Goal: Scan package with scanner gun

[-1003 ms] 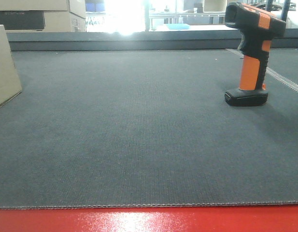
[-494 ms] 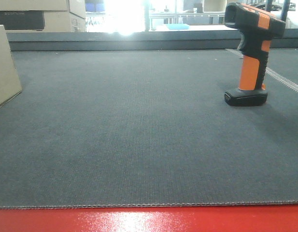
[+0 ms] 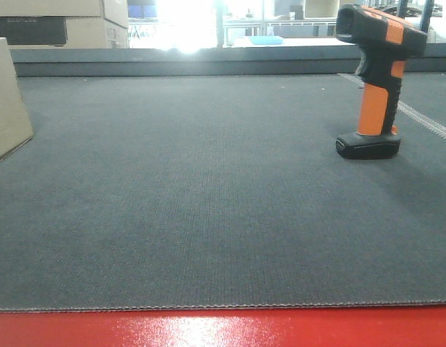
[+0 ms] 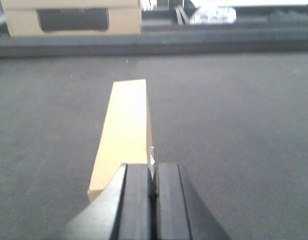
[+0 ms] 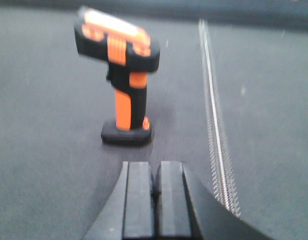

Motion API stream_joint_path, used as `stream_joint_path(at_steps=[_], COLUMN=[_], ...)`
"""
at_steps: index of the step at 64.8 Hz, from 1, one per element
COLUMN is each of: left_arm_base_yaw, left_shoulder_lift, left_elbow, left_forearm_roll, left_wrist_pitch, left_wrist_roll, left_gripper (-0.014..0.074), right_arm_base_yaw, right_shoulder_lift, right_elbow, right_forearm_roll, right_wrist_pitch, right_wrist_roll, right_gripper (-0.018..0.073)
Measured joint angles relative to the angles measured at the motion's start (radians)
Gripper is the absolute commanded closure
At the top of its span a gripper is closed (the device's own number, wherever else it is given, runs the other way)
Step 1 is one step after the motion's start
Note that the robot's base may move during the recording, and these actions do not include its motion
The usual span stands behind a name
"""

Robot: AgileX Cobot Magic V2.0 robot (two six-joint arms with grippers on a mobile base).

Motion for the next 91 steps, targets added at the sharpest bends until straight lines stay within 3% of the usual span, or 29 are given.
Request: stream_joint_path(at_steps=[17, 72, 79, 85, 91], left_arm_base_yaw=[0.000, 0.000, 0.000, 0.000, 0.000], left_shoulder_lift=[-0.130, -0.136, -0.142, -0.184, -0.256], left_elbow=[0.032, 0.032, 0.035, 0.068, 0.135], left_forearm_roll=[0.000, 0.000, 0.067, 0.167, 0.202], left_wrist_pitch=[-0.019, -0.021, -0.021, -0.021, -0.026], left_wrist_roll=[0.000, 0.002, -0.022, -0.140, -0.188], left_gripper=[0.0708, 0.0708, 0.0708, 0.0708, 0.0708], right_arm_base_yaw=[0.000, 0.000, 0.000, 0.000, 0.000], right_shoulder_lift=[-0.176, -0.182, -0.182, -0.182, -0.182], right_elbow=[0.011, 0.011, 0.011, 0.011, 0.011], right_forearm_roll=[0.000, -0.002, -0.002, -0.002, -0.002], right_wrist_pitch=[0.000, 0.000, 0.000, 0.000, 0.000], right_wrist_roll=[0.000, 0.000, 0.000, 0.000, 0.000], right_gripper=[0.0718, 0.0718, 0.0718, 0.0718, 0.0718])
